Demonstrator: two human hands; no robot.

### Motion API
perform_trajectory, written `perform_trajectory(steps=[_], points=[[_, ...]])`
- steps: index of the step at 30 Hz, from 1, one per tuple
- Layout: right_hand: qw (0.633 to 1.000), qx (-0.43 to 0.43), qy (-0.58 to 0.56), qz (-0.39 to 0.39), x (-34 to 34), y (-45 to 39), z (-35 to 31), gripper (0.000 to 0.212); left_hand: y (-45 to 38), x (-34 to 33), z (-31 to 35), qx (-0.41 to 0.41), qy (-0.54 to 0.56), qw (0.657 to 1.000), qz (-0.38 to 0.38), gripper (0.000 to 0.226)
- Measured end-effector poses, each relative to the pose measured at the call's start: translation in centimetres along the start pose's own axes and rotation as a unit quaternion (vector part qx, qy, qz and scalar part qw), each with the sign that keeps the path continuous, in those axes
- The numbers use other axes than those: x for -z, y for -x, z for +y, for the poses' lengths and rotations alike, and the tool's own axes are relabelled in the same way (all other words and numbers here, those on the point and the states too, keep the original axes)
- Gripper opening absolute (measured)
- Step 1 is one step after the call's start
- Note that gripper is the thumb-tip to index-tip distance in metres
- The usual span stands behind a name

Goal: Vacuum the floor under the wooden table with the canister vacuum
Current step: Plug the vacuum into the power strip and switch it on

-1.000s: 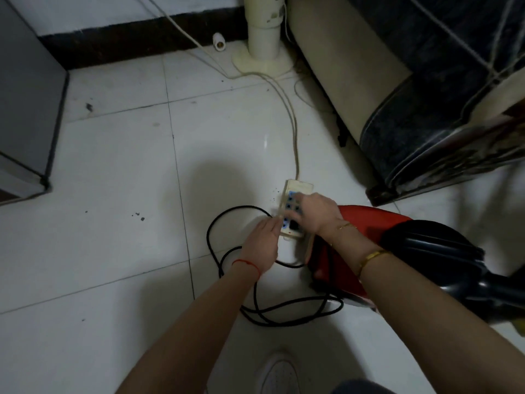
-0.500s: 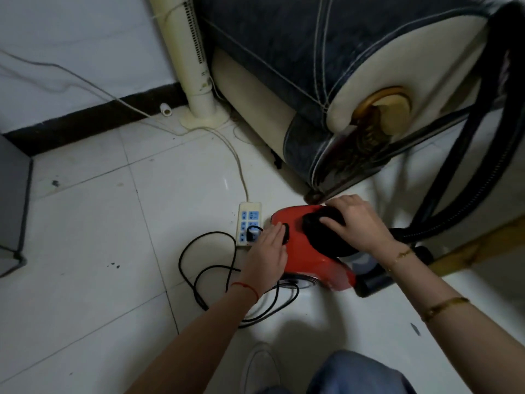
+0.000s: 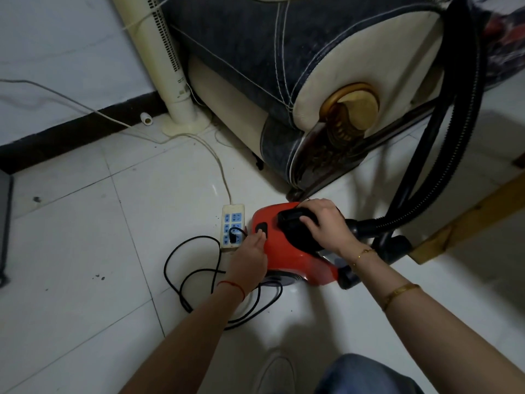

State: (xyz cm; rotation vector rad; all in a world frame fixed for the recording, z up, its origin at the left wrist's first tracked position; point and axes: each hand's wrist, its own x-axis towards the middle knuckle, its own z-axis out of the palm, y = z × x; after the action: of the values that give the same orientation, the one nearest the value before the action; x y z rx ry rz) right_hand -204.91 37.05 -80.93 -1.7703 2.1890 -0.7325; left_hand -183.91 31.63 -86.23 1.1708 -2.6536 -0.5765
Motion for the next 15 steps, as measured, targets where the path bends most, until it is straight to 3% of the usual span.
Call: perform_trajectory(steps=[7,10,15], points=[[1.0,-0.001,-0.006,-0.003,-0.1,0.0,0.1,0.028,0.2,0.0,0.6,0.024,-0.016,0.999,-0.022,0.049],[1.0,-0.008,-0.005,-0.011,0.1,-0.1,0.0,0.029,0.0,0.2,0.3,0.012,-0.028,0.999,-0.044,0.066],[0.999,-0.025,-0.028,-0.016,1.0,0.0,-0.3,0.042,-1.5,2.0,0.8,0.038,-0.017,0.998,-0.055,0.044]])
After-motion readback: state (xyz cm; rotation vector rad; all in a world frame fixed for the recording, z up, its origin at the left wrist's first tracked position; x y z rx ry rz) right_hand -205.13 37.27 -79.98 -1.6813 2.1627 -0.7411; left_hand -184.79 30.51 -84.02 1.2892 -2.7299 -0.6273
